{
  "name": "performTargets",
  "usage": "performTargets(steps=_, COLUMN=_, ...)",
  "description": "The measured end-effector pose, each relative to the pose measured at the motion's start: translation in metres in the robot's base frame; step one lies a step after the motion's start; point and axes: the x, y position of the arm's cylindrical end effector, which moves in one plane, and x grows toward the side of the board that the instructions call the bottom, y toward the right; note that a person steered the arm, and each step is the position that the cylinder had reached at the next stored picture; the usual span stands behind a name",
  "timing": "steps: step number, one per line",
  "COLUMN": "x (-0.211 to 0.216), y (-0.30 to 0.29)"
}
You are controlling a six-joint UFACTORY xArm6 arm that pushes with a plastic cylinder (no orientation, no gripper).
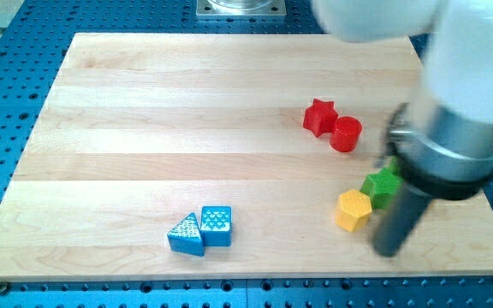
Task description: Place the hexagon diagonally to the red star
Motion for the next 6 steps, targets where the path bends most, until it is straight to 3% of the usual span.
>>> performTargets(steps=1, x=-0.035, y=-0.006)
performTargets(steps=3, x=-0.024, y=-0.136)
performTargets(steps=4, x=-0.036, y=-0.088)
performTargets(steps=5, x=-0.054, y=-0.121)
performTargets(steps=6, x=-0.045, y=-0.116)
